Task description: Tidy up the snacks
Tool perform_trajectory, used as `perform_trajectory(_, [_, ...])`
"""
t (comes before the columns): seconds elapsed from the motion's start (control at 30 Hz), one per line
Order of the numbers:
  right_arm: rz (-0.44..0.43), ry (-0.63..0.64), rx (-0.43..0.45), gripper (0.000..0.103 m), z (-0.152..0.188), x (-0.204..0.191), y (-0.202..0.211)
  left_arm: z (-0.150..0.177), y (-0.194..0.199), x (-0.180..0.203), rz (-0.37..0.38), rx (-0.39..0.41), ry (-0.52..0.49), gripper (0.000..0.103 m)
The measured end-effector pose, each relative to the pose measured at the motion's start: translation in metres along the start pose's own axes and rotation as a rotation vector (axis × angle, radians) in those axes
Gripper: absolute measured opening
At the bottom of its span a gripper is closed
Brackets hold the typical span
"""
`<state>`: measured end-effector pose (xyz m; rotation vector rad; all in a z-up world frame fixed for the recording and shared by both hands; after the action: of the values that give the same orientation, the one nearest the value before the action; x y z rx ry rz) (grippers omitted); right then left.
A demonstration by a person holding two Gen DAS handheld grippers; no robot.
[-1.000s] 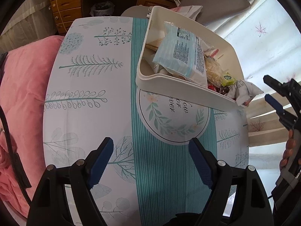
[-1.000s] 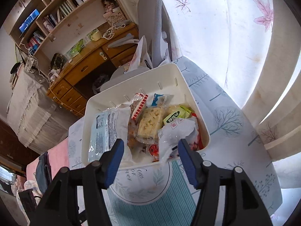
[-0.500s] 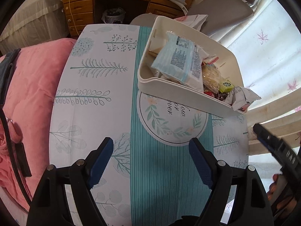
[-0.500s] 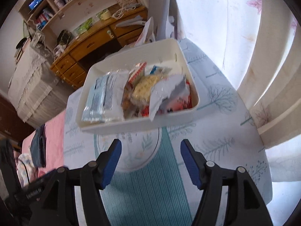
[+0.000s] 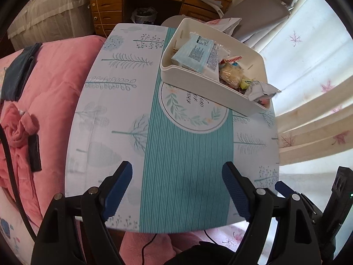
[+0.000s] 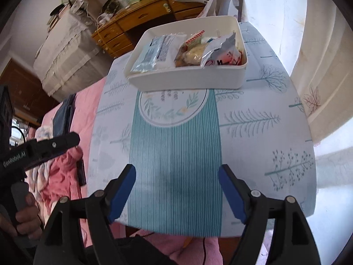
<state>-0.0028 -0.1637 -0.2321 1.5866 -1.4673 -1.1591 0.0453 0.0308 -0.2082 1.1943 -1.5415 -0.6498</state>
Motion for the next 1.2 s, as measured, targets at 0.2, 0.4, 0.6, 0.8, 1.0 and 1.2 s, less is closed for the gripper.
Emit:
perform_trajectory(0.2, [-0.007,0.028,0.025,0.079,0.035,-0.004,0.043,0.046,0.025,0.026,-0.004,0.0,-0.059,0.089])
perform_trajectory(0.4, [-0.038,0.083,0.016,0.084,0.062,-0.019,0.074,0.083,0.05,0.045,-0.047,0.057,-0.072,0.089])
perform_trajectory(0.6, [0.004,0.156,0.084,0.096,0.074,-0.029,0.104,0.101,0.075,0.058,-0.109,0.161,-0.118,0.098])
perform_trajectory(0.8, [0.039,0.172,0.147,0.101,0.07,-0.025,0.117,0.099,0.086,0.069,-0.127,0.213,-0.134,0.102])
perform_trajectory(1.0, [0.051,0.164,0.169,0.103,0.064,-0.023,0.116,0.092,0.095,0.07,-0.178,0.266,-0.137,0.102])
perform_trajectory(1.2, [0.052,0.165,0.168,0.103,0.063,-0.025,0.115,0.087,0.092,0.07,-0.199,0.269,-0.135,0.102])
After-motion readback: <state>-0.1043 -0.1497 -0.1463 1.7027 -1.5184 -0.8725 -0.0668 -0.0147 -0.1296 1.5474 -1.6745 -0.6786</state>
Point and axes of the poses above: each gripper's, at about its wrist camera, not at the fingertips, and y roughly against the way its jaws point, x to its right, z to its underside, the point moved 7 cm from there along -y, roughly the way its jaws point, and after that the axes turned 9 degrees about z, right-handed, at the moved point
